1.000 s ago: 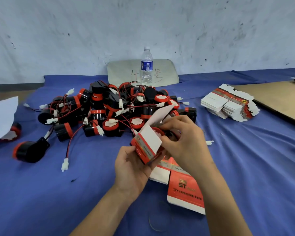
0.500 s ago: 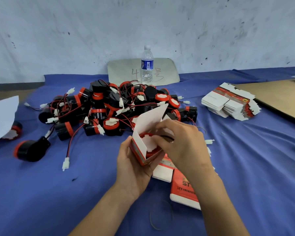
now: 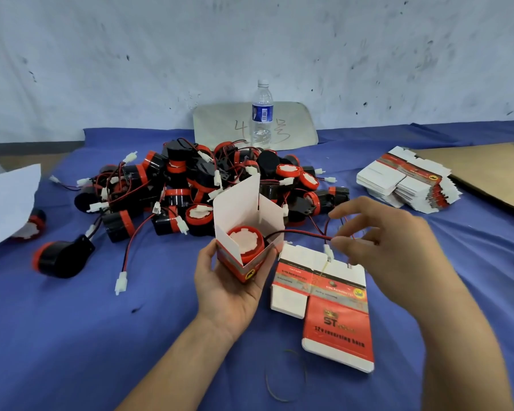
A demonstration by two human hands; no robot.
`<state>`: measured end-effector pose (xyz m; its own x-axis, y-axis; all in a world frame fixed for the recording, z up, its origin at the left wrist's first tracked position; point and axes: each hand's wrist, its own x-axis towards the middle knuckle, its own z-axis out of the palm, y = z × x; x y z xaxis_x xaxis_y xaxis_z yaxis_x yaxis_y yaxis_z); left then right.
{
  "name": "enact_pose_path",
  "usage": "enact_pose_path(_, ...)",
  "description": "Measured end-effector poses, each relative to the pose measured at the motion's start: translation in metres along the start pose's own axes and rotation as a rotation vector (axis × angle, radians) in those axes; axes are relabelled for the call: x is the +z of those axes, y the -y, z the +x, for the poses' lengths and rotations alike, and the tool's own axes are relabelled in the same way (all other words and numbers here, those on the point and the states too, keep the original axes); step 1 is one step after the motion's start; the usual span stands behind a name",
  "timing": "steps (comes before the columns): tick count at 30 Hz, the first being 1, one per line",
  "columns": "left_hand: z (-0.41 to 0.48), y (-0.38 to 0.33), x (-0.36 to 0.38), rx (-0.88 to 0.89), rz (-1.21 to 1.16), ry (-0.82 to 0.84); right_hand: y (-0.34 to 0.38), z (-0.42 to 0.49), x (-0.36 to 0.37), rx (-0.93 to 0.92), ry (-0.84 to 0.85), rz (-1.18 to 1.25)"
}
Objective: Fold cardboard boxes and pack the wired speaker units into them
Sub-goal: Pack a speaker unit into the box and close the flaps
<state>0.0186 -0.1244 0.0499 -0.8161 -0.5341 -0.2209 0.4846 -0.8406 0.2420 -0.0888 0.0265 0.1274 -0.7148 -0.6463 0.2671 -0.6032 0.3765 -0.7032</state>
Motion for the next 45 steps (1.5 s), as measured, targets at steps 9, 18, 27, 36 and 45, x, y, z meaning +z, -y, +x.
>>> enact_pose_path(9, 0.001, 0.007, -0.001, 0.070, 0.125, -0.042, 0.006, 0.008, 0.025, -0.163, -0.135, 0.172)
enact_pose_path(18, 0.002, 0.008, -0.002, 0.120, 0.263, 0.040, -0.001, 0.021, 0.064, -0.287, -0.179, -0.084)
enact_pose_path(27, 0.000, 0.013, -0.010, 0.289, 0.555, 0.114, -0.005, 0.021, 0.081, -0.234, -0.083, -0.334)
enact_pose_path(36, 0.000, 0.015, -0.009, 0.220, 0.475, 0.032, 0.000, 0.019, 0.079, -0.182, 0.122, -0.113)
enact_pose_path(45, 0.000, 0.018, -0.006, 0.114, 0.383, 0.030, -0.004, 0.020, 0.083, -0.149, -0.027, 0.071)
